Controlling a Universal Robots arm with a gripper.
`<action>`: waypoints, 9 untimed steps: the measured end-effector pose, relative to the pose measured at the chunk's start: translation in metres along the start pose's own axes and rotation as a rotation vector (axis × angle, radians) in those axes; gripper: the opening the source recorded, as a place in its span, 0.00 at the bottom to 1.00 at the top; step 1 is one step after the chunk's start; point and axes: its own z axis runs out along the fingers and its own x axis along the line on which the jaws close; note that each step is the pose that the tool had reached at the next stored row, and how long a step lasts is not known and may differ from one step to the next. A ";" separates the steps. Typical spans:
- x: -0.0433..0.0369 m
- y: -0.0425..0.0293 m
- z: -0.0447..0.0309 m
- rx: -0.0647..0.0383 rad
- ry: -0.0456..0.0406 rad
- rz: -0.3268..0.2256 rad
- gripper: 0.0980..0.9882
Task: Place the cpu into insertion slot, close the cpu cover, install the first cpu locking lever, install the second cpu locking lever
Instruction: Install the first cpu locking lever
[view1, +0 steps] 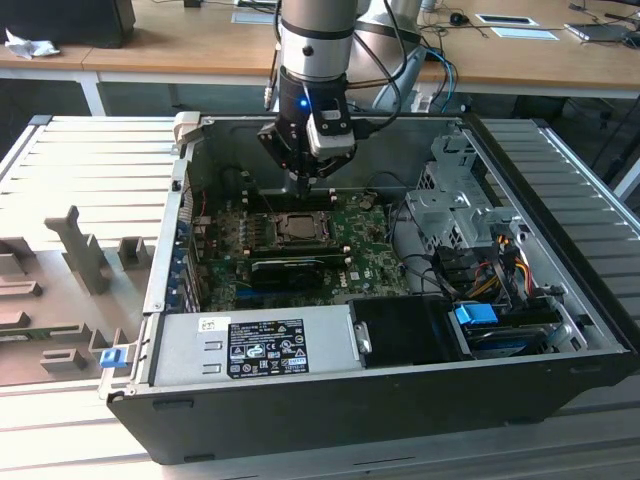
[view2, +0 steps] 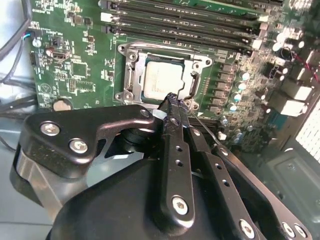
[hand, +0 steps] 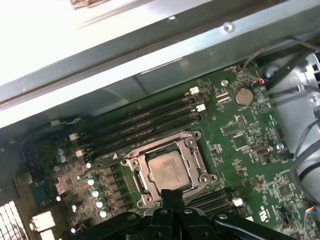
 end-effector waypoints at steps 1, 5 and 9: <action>0.0000 0.0000 0.0001 0.000 -0.0002 -0.005 0.01; 0.0000 0.0000 0.0004 0.001 -0.0009 -0.056 0.01; -0.0001 0.0000 0.0012 -0.002 -0.0053 -0.097 0.01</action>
